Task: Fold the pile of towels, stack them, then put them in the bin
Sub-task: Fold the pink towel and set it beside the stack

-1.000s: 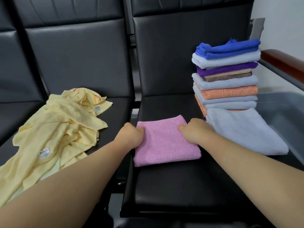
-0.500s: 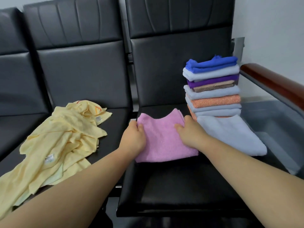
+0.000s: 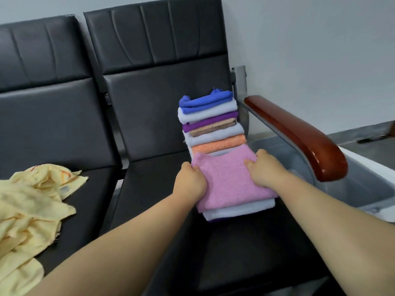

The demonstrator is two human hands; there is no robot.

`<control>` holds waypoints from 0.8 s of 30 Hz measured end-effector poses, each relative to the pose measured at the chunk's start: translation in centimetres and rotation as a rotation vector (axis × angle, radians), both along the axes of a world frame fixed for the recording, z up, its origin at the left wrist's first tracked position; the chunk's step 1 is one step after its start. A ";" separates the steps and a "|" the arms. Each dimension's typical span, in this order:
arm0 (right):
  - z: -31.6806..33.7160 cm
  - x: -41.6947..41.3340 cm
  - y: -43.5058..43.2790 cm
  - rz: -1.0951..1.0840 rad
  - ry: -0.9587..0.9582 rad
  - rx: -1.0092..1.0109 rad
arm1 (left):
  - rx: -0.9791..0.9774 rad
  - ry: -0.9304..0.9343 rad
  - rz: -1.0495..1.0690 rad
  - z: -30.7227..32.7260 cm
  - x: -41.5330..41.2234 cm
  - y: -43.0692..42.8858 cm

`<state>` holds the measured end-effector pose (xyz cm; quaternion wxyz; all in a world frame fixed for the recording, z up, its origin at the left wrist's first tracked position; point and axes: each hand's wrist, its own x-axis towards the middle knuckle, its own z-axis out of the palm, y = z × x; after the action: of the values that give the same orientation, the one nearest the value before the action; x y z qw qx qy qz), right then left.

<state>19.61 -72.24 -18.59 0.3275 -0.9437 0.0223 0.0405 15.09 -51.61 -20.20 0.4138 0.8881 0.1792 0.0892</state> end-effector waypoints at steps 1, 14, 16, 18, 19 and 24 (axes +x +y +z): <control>-0.7 0.3 -0.6 -0.001 0.023 -0.020 | 0.009 0.023 0.002 -0.7 0.5 -0.7; -1.7 -1.0 -1.5 0.007 -0.219 -0.241 | 0.068 0.155 0.031 -2.6 0.3 1.1; -1.2 -1.8 -0.5 0.058 -0.287 -0.293 | 0.090 0.165 0.031 -1.9 -0.7 2.4; -0.9 -2.6 1.0 0.135 -0.296 -0.315 | 0.119 0.187 0.031 -1.4 -1.9 3.8; -0.7 -3.2 2.3 0.180 -0.296 -0.317 | 0.135 0.191 0.032 -1.1 -2.7 4.8; -0.5 -7.0 10.3 0.426 -0.291 -0.263 | 0.265 0.254 0.029 0.0 -7.0 11.7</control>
<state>12.62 -61.92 -19.13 0.1860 -0.9575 -0.2184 -0.0309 8.13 -39.89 -20.18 0.2661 0.9362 0.2294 0.0052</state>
